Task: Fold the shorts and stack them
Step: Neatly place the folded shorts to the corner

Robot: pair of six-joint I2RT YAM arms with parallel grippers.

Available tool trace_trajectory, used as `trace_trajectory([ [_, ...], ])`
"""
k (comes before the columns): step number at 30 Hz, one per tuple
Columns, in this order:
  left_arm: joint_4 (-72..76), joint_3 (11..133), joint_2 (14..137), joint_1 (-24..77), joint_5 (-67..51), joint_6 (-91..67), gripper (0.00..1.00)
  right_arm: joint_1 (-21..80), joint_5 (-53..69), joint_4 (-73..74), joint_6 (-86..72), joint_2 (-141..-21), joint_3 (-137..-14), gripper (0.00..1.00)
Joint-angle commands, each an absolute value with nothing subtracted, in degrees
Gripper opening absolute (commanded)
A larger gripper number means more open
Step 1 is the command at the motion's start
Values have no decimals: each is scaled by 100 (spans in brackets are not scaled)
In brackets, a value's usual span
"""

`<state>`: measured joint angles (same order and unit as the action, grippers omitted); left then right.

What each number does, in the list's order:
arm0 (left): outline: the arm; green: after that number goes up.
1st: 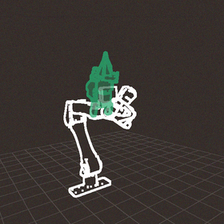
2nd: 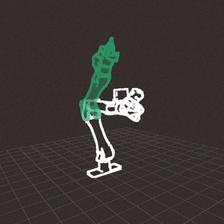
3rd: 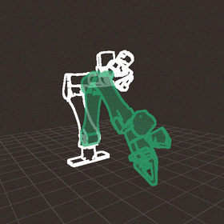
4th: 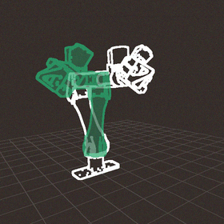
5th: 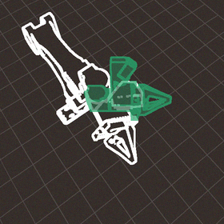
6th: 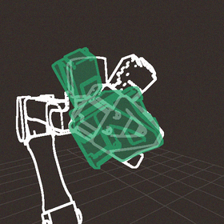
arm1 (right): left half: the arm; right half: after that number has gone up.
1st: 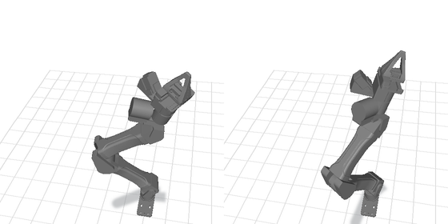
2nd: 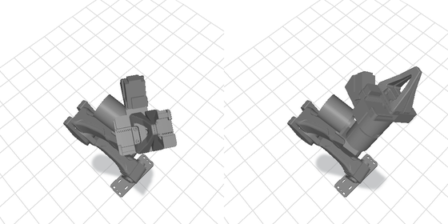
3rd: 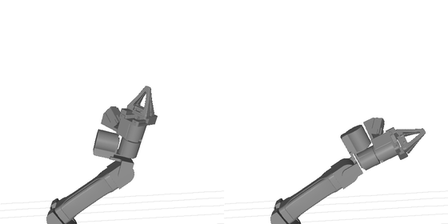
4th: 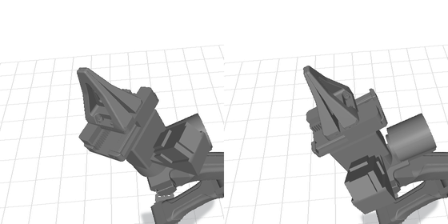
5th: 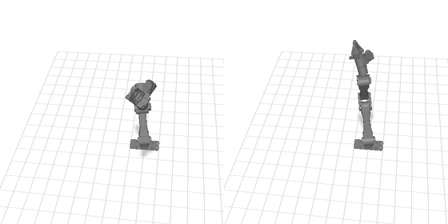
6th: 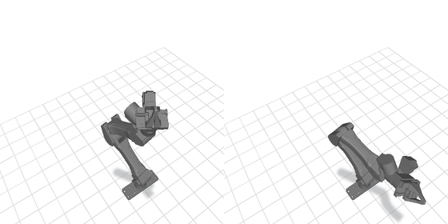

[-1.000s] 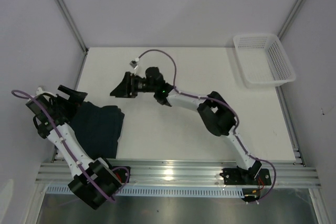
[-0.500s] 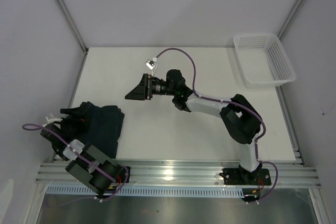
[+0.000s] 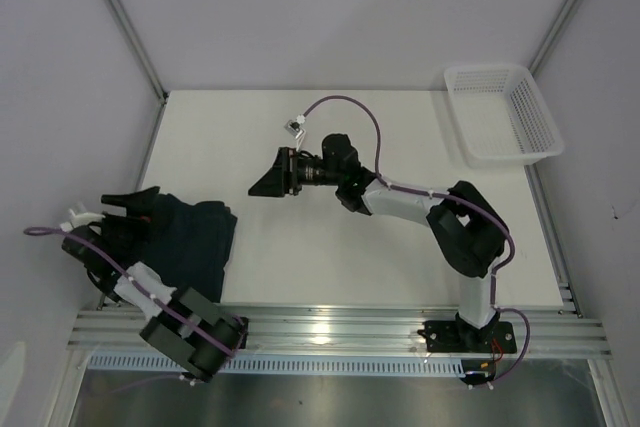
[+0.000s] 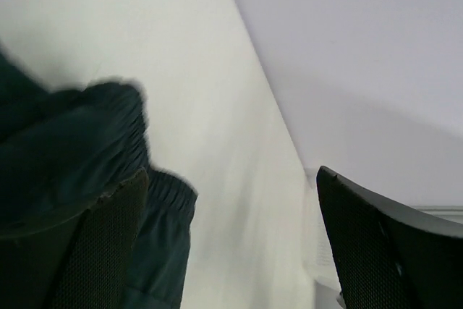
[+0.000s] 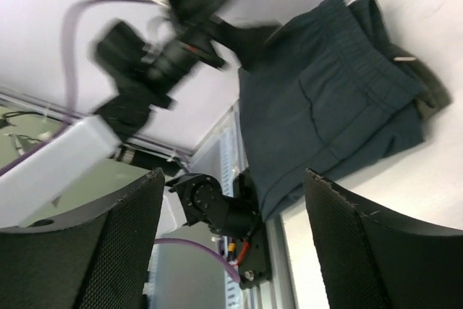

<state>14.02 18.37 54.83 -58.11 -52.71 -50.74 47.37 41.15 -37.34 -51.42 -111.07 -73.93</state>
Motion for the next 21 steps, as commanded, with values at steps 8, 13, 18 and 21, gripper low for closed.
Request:
trace_trajectory([
  [8,-1054,4183,4605,-3966,-3570,-3586,99,4474,2157,-575,-2884,-9265,-7726,87],
  [13,-1011,4447,4782,-2281,-2867,-3551,99,4193,846,254,-2374,-8430,-7096,87],
  [18,-993,4228,4588,-933,-1986,-3226,99,3824,-383,448,-2013,-6946,-5917,93],
  [21,-984,4096,4816,-213,-1821,-3226,99,3622,-737,492,-1925,-5781,-5012,99],
])
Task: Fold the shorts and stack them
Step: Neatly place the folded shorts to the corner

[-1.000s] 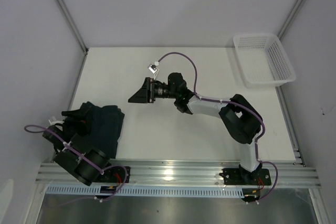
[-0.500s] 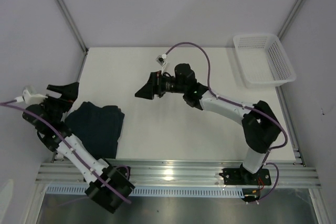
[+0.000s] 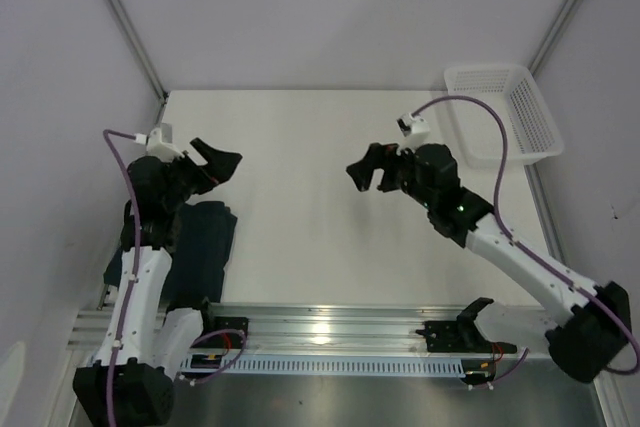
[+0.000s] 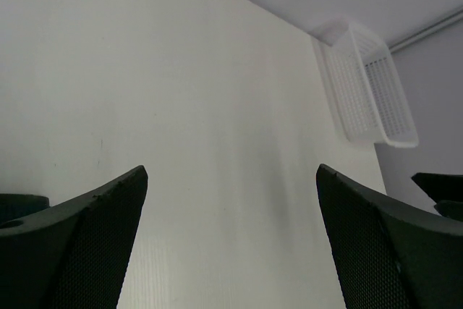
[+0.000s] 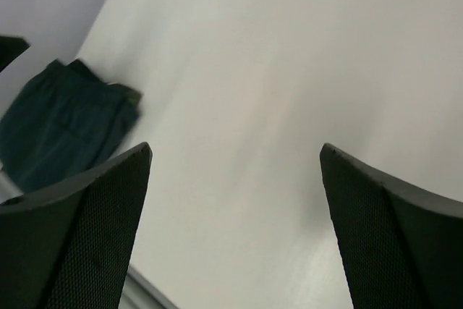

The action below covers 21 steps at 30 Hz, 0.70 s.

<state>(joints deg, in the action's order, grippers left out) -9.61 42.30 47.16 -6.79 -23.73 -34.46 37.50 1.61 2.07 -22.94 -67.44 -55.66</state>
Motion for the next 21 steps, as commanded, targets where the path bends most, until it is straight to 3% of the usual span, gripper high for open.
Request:
trace_trajectory([
  [1,-958,4043,4851,215,-1741,-3243,99,3517,-947,536,-1942,-5461,-4801,100],
  [7,-608,3376,4352,1213,-827,-3190,99,3349,-1537,1115,-1942,-3579,-3675,100],
  [14,763,1306,2753,1538,-888,-3024,99,3349,-2592,1389,-2504,-3182,-2708,100],
  [21,1150,774,2258,1679,-1011,-2743,99,3384,-2839,264,-2716,-2690,-1547,100],
])
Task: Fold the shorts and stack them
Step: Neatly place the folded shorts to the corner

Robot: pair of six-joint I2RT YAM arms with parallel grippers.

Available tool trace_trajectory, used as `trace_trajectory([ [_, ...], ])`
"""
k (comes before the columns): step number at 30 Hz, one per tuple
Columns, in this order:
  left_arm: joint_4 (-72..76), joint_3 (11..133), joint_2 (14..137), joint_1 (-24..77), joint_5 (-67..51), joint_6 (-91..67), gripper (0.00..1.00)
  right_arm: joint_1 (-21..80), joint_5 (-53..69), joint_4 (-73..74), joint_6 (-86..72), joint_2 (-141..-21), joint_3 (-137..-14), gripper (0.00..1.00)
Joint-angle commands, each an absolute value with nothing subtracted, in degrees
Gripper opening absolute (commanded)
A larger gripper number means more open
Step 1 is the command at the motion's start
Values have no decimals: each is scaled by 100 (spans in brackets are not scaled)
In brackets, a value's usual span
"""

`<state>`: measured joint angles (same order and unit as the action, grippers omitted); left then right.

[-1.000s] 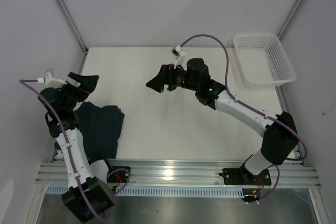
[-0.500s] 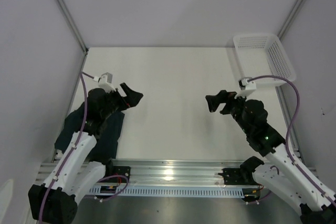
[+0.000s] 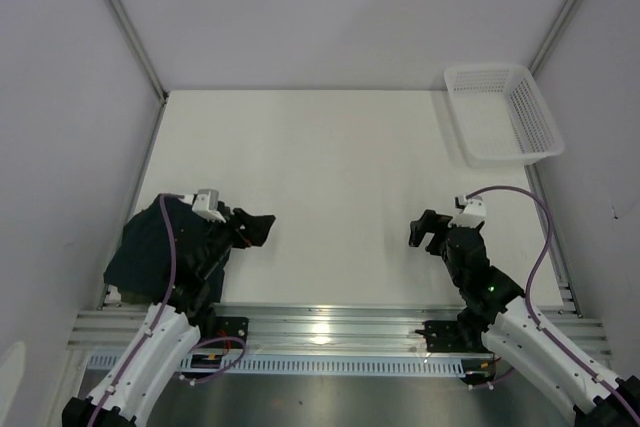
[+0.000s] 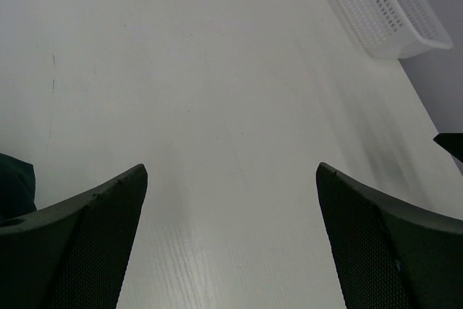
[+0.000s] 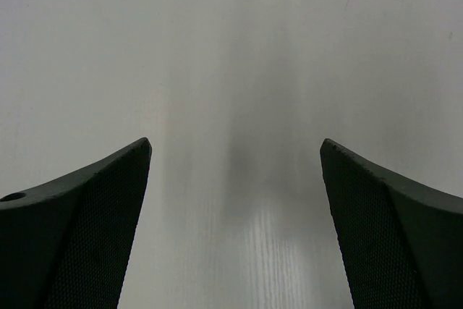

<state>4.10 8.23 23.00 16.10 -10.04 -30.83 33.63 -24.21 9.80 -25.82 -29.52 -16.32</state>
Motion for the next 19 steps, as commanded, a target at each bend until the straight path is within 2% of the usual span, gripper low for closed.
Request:
trace_trajectory([
  [1,1143,800,2381,1679,-976,-2699,99,3401,-2908,203,-2681,-2637,-1529,99],
  [8,2398,475,3277,1679,-1827,-2689,99,3463,-2847,-97,-2760,-2637,-1344,100],
  [13,2759,466,3603,1679,-1959,-2646,99,3463,-3435,202,-3014,-2602,-1389,100],
  [19,2830,510,3806,1679,-2039,-2637,99,3489,-3577,272,-3085,-2383,-1336,100],
])
